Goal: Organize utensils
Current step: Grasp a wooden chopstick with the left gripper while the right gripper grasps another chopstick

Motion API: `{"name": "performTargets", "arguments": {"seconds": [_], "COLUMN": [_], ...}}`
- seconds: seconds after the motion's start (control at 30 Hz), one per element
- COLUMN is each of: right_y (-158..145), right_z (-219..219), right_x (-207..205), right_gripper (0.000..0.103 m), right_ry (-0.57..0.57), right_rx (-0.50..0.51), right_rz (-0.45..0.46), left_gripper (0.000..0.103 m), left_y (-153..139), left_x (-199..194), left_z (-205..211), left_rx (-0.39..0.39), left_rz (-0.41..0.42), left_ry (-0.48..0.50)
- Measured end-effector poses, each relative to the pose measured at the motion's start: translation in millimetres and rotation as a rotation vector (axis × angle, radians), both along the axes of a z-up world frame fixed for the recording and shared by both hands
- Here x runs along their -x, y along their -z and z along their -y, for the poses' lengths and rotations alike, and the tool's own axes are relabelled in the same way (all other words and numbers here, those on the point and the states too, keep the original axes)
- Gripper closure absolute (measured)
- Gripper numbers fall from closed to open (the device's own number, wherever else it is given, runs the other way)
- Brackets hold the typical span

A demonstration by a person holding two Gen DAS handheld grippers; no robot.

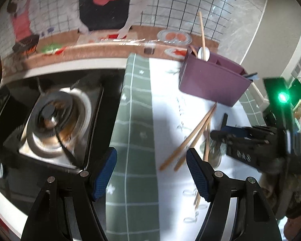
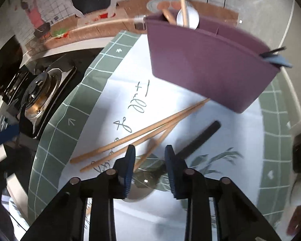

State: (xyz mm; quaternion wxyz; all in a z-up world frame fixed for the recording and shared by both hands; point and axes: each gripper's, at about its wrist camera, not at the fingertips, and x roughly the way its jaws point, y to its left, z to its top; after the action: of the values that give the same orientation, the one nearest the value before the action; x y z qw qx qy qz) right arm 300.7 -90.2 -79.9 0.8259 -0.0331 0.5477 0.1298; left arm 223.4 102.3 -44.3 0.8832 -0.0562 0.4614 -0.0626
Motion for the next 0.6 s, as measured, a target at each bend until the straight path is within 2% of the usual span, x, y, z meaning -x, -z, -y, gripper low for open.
{"name": "performTargets", "arguments": {"seconds": [0.03,0.2,0.3,0.47,0.53,0.6], "right_y": [5,23,23,16,8,0], "right_z": [-2,-5,-3,18,34,47], "right_x": [-2,-3,3,20,31,40], "right_gripper": [0.082,0.082,0.084,0.099,0.099,0.099], "right_ry": [0.020,0.042,0.021,0.035,0.051,0.067], "right_rx": [0.015,0.031,0.028,0.013,-0.009,-0.017], "right_rz": [-0.016,-0.081,-0.067,-0.070,-0.059,-0.042], "left_gripper": [0.031,0.031,0.031,0.031,0.032,0.043], "left_y": [2,6,8,19,24,26], "left_x": [3,7,4,-7,-13,-20], "left_z": [-2,-6,1,23,34,47], "left_rx": [0.002,0.011,0.014,0.026,0.031,0.030], "left_rz": [-0.004,-0.014,-0.017,-0.046,-0.058,-0.063], "left_ry": [0.000,0.026,0.076,0.180,0.218,0.260]}}
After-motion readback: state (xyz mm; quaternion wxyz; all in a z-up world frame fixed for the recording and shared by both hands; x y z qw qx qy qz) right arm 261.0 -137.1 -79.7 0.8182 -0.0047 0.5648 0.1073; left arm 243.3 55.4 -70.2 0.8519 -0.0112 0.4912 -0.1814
